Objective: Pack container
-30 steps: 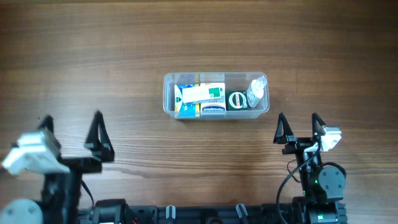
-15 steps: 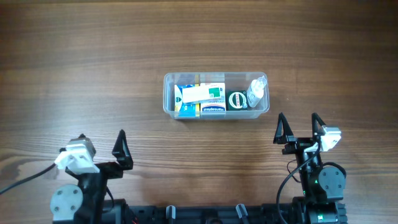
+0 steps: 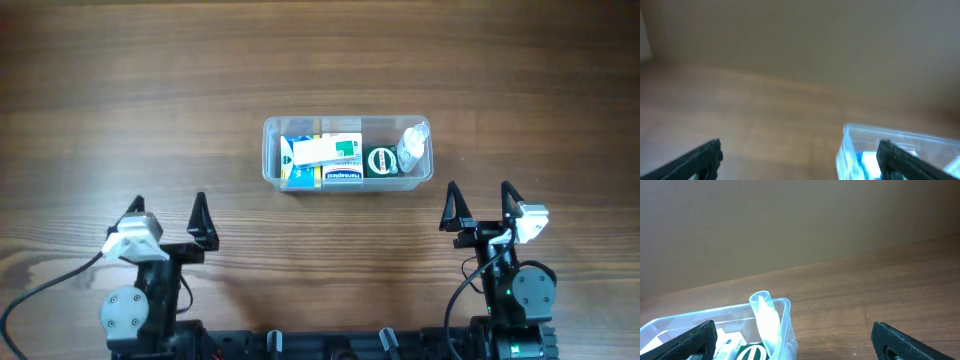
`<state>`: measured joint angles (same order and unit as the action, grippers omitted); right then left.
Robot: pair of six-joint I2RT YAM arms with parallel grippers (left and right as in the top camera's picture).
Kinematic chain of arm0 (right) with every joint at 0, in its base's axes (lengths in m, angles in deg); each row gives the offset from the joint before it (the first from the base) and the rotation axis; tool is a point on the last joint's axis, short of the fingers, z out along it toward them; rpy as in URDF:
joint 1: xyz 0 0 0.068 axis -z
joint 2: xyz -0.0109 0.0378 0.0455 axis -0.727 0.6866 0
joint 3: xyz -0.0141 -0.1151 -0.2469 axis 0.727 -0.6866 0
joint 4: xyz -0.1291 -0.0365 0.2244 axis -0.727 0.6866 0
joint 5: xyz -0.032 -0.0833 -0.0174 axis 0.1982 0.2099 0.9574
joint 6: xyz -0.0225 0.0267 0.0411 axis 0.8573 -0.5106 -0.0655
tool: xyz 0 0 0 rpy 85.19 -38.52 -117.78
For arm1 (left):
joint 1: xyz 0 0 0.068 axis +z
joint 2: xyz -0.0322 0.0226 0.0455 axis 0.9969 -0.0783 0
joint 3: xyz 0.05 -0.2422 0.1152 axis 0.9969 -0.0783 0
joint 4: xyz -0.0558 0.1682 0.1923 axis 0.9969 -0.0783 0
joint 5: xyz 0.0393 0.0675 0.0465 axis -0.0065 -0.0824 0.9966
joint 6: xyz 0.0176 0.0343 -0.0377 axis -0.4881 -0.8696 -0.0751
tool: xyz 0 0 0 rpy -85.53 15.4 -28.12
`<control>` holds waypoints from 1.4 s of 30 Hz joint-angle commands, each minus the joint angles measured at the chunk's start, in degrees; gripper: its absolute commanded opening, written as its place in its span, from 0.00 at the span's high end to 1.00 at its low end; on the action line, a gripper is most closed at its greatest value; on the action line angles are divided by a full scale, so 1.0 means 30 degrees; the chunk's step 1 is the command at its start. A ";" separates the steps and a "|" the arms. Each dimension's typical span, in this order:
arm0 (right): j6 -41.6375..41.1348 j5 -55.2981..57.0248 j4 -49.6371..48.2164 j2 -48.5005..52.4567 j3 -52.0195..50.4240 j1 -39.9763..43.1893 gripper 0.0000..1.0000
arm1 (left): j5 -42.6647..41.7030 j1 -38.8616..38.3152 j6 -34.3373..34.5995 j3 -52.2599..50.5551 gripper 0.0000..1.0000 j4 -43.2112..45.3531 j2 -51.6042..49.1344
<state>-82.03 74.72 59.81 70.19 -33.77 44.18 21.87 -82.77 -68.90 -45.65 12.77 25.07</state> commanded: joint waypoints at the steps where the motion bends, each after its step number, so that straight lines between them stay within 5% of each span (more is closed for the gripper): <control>1: -0.0291 -0.0306 -0.0044 -0.0036 -0.0022 0.0029 0.00 | -0.0175 0.0000 0.0036 -0.1625 0.00 0.3439 0.0211; 9: -0.0299 -0.0313 -0.0044 -0.0036 -0.0022 0.0029 0.00 | -0.0160 0.0000 -0.1508 -0.3512 0.00 0.7147 0.0211; 42: -0.0299 -0.0306 -0.0044 -0.0036 -0.0022 0.0022 0.00 | -0.0729 0.0000 -0.2965 -0.5268 0.00 0.4823 0.0211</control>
<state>-82.03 74.72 59.81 70.19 -33.77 44.18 20.38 -82.77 -76.73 -61.19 27.48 25.09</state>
